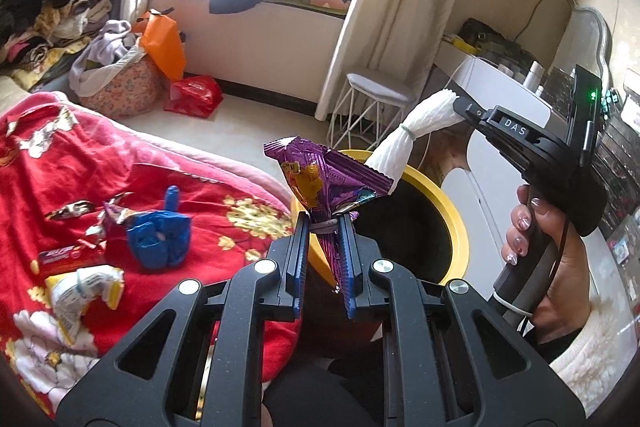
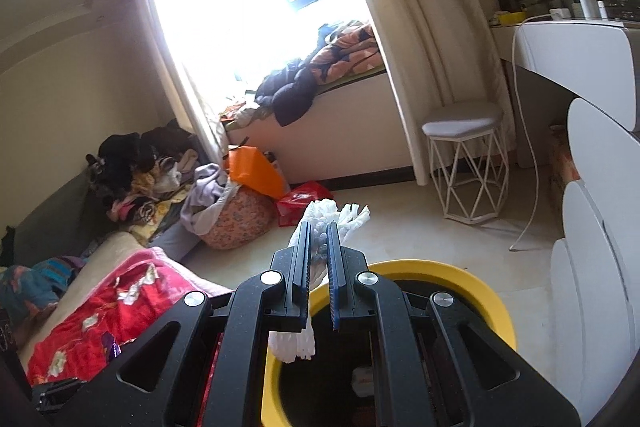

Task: Collect trash
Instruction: 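Carry both held items over the yellow bin, then open both tools to drop the wrapper and mesh sleeve into the bin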

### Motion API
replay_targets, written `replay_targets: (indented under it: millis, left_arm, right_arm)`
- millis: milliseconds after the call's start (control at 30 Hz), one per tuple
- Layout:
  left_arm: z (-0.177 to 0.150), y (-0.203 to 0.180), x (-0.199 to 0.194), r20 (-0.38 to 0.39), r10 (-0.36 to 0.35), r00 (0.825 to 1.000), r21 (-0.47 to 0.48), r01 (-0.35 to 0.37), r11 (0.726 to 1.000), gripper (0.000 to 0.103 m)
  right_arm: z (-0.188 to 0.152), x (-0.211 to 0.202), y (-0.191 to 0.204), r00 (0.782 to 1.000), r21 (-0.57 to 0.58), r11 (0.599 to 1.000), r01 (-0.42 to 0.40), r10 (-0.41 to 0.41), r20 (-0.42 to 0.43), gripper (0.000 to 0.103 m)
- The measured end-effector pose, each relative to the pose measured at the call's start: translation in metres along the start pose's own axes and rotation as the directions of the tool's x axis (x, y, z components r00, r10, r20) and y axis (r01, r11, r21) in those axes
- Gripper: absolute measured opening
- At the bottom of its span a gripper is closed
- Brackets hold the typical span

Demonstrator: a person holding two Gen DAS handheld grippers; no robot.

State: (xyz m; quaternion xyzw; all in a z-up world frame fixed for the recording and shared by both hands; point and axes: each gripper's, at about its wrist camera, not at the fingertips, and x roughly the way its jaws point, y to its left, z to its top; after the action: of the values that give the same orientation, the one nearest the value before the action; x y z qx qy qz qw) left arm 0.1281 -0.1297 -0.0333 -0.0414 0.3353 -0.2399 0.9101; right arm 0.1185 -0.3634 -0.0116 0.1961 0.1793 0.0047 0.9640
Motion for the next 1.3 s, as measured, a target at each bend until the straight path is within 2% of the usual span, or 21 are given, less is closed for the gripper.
replay_targets:
  millis: [533,1300]
  left_arm:
    - [-0.002,-0.027,0.042,-0.049,-0.039,0.998,0.032,0.04,0.999,0.01]
    - [-0.02,-0.049,0.1,-0.162,-0.052,0.985,0.071,0.064,0.995,0.01]
  right_arm:
    - [-0.003,0.01,-0.033,0.996,0.058,0.996,0.074,-0.071,-0.045,0.008]
    - [-0.017,0.04,-0.055,0.974,0.064,0.992,0.113,-0.098,-0.206,0.008]
